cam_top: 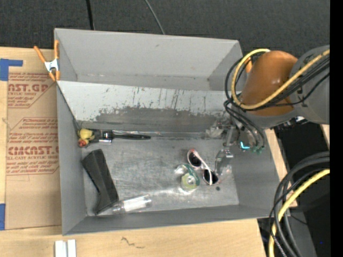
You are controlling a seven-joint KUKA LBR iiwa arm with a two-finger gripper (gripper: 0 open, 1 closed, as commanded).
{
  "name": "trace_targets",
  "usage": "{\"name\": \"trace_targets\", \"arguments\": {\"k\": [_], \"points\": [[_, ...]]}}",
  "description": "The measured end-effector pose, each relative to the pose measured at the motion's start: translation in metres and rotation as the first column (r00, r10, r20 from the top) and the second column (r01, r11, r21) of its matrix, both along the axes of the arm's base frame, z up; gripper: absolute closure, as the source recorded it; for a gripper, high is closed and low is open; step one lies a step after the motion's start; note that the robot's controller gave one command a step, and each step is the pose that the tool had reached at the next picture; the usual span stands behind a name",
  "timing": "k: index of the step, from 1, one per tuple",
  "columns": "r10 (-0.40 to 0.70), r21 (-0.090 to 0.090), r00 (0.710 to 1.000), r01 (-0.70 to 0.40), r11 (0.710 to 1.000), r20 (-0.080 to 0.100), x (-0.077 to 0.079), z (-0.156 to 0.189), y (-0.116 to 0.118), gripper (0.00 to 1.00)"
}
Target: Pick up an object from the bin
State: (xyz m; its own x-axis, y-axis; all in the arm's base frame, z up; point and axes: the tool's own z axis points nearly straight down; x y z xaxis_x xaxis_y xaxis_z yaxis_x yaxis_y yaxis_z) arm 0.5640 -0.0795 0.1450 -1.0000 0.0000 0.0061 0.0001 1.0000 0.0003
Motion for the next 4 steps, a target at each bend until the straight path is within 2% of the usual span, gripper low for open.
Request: {"name": "trace_targets", "arguments": {"k": [1, 2, 3, 4], "points": [[0.001, -0.001, 1.000, -0.001, 1.000, 0.008, 0.002, 0.005, 0.000, 0.00], [0.011, -0.001, 1.000, -0.011, 1.000, 0.013, -0.024, -0.051, 0.033, 0.00], [0.073, -0.001, 0.997, -0.073, 0.997, 0.006, -0.033, -0.056, 0.044, 0.00], [0.006, 0.001, 1.000, -0.006, 1.000, 0.007, -0.043, -0.046, 0.061, 0.00]]}}
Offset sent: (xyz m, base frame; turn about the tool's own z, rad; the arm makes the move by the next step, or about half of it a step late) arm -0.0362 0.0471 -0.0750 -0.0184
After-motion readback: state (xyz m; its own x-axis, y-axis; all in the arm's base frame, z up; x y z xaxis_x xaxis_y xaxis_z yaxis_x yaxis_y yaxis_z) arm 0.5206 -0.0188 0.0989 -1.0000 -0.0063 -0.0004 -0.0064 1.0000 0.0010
